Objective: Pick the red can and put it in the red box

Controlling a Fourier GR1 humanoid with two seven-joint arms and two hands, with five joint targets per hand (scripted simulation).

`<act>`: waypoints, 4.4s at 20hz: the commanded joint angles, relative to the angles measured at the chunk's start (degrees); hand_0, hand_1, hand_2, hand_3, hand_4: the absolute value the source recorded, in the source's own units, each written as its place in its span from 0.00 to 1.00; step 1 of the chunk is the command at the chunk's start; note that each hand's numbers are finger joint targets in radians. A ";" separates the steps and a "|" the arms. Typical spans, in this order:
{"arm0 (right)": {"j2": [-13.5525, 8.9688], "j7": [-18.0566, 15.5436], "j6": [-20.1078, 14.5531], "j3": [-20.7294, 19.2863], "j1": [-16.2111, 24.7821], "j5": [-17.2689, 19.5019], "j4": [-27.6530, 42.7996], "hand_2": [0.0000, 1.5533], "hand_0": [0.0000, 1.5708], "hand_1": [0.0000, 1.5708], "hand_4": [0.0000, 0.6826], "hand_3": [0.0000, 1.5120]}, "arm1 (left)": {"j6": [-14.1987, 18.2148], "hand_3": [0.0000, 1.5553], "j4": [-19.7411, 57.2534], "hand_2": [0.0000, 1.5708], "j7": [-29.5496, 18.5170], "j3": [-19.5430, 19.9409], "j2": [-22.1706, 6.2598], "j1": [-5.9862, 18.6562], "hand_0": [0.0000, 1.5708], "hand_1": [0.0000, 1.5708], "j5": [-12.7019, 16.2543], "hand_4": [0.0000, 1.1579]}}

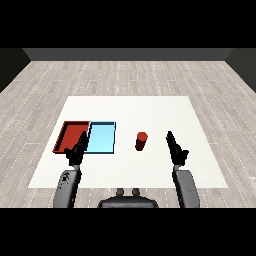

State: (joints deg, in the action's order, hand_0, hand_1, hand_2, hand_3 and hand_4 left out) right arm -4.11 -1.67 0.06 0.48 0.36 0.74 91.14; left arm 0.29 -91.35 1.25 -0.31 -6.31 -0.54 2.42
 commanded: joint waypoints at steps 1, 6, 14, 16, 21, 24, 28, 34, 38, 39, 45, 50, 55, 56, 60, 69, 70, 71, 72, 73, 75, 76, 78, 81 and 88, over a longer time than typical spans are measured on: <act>-0.68 0.30 0.74 -2.17 0.36 -0.85 -0.03 0.00 0.00 0.00 0.00 0.00 | -0.72 0.00 0.28 0.00 -0.43 0.48 0.61 0.21 0.00 0.00 -0.84 0.00; -7.97 -0.57 9.20 -9.29 2.37 -7.98 0.46 0.00 0.00 0.00 0.00 0.00 | 0.42 0.00 -2.84 0.00 1.83 -1.47 1.10 1.85 0.00 0.00 -2.78 0.00; -6.54 -19.58 16.23 -10.83 2.45 -11.88 -2.06 0.00 0.00 0.00 0.00 0.00 | -0.78 0.00 0.66 0.00 -27.66 -0.67 6.14 1.05 0.00 0.00 -1.67 0.00; -4.15 -19.46 14.65 -9.27 3.97 -10.84 0.98 0.00 0.00 0.00 0.00 0.00 | -5.60 0.00 4.67 0.00 -28.89 4.33 2.27 4.00 0.00 0.00 3.19 0.00; -5.19 -23.40 15.98 -10.34 -0.63 -8.19 -7.90 0.00 0.00 0.00 0.00 0.00 | -5.71 0.00 5.35 0.00 -29.38 4.72 2.01 3.91 0.00 0.00 2.61 0.00; -5.26 -17.69 15.16 -11.20 -0.03 -10.22 -2.67 0.00 0.00 0.00 0.00 0.00 | -4.05 0.00 -3.90 0.00 -27.05 0.56 4.75 -3.00 0.00 0.00 1.27 0.00; -4.01 -22.43 16.02 -10.06 0.70 -7.74 -6.09 0.00 0.00 0.00 0.00 0.00 | -4.14 0.00 2.24 0.00 -29.62 0.98 5.19 1.06 0.00 0.00 0.86 0.00; -4.61 -15.12 14.61 -9.57 -2.62 -8.39 -4.33 0.00 0.00 0.00 0.00 0.00 | -4.08 0.00 -4.36 0.00 -25.61 1.81 4.44 -1.80 0.00 0.00 2.37 0.00; -4.52 -14.60 13.79 -10.63 -9.48 -9.62 -10.72 0.00 0.00 0.00 0.00 0.00 | -4.59 0.00 1.09 0.00 -29.50 3.06 4.49 0.46 0.00 0.00 2.47 0.00; -2.58 -16.31 13.18 -8.74 -7.47 -8.28 -10.64 0.00 0.00 0.00 0.00 0.00 | -3.98 0.00 -5.19 0.00 -25.10 2.16 4.41 -0.99 0.00 0.00 2.82 0.00; -1.42 -16.23 12.03 -8.28 -13.62 -7.83 -18.84 0.00 0.00 0.00 0.00 0.00 | -4.98 0.00 0.06 0.00 -29.68 2.82 5.05 -0.35 0.00 0.00 3.40 0.00; 1.17 -13.86 10.14 -7.60 -16.13 -9.49 -20.77 0.00 0.00 0.00 0.00 0.00 | -5.20 0.00 -4.22 0.00 -25.19 4.35 2.93 -0.83 0.00 0.00 4.50 0.00; 2.95 -18.69 10.14 -7.04 -15.78 -9.92 -25.20 0.00 0.00 0.00 0.00 0.00 | -5.92 0.00 -1.36 0.00 -27.02 5.21 3.11 0.22 0.00 0.00 5.14 0.00; 2.73 -15.31 9.58 -6.19 -14.92 -10.45 -21.03 0.00 0.00 0.00 0.00 0.00 | -4.79 0.00 -3.87 0.00 -26.64 4.09 4.03 -1.60 0.00 0.00 4.14 0.00; 2.18 -22.61 12.14 -7.50 -17.97 -10.62 -32.51 0.00 0.00 0.00 0.00 0.00 | -4.68 0.00 1.91 0.00 -28.75 4.49 3.69 2.03 0.00 0.00 2.86 0.00; 4.09 -21.90 7.88 -0.05 -13.04 -13.70 -28.19 0.00 0.00 0.00 0.00 0.00 | -8.05 0.00 -3.96 0.00 -27.68 5.29 2.54 -4.13 0.00 0.00 6.26 0.00; 4.10 -20.32 5.60 -0.14 -18.12 -14.68 -30.66 0.00 0.00 0.00 0.00 0.00 | -6.18 0.00 0.16 0.00 -27.19 5.39 2.77 1.67 0.00 0.00 4.68 0.00; 4.10 -20.41 6.30 -0.64 -15.72 -15.06 -29.09 0.00 0.00 0.00 0.00 0.00 | -7.76 0.00 -1.10 0.00 -28.96 4.76 3.44 -2.23 0.00 0.00 5.62 0.00; 4.10 -18.59 5.92 -0.50 -19.27 -16.98 -29.35 0.00 0.00 0.00 0.00 0.00 | -5.07 0.00 -4.11 0.00 -23.94 3.14 4.28 -0.50 0.00 0.00 4.36 0.00; 4.10 -22.78 6.61 -0.74 -17.23 -15.71 -32.41 0.00 0.00 0.00 0.00 0.00 | -4.45 0.00 -3.69 0.00 -23.20 2.43 4.49 0.75 0.00 0.00 3.44 0.00; 4.10 -21.95 3.29 3.93 -17.06 -17.84 -30.94 0.00 0.00 0.00 0.00 0.00 | -8.11 0.00 1.22 0.00 -31.51 4.84 3.18 -2.02 0.00 0.00 4.69 0.00; 4.11 -18.55 4.15 2.04 -20.00 -19.02 -31.61 0.00 0.00 0.00 0.00 0.00 | -5.69 0.00 -0.63 0.00 -27.02 4.38 3.59 1.23 0.00 0.00 4.18 0.00; 4.11 -22.14 4.71 0.54 -22.10 -18.23 -36.19 0.00 0.00 0.00 0.00 0.00 | -5.06 0.00 -1.14 0.00 -27.76 3.07 5.03 0.38 0.00 0.00 3.73 0.00; 4.11 -23.22 3.10 4.54 -21.77 -18.26 -37.59 0.00 0.00 0.00 0.00 0.00 | -8.44 0.00 3.23 0.00 -30.02 6.04 2.54 2.58 0.00 0.00 6.14 0.00; 4.10 -26.56 2.79 4.64 -23.50 -19.49 -43.73 0.00 0.00 0.00 0.00 0.00 | -8.56 0.00 -2.77 0.00 -28.60 5.07 2.98 -2.27 0.00 0.00 6.37 0.00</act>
State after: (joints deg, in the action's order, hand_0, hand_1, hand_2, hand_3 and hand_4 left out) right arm -0.09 -25.15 3.35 3.88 -22.27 -18.33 52.14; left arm -7.37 -93.47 -26.83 3.96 -2.85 -1.87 7.90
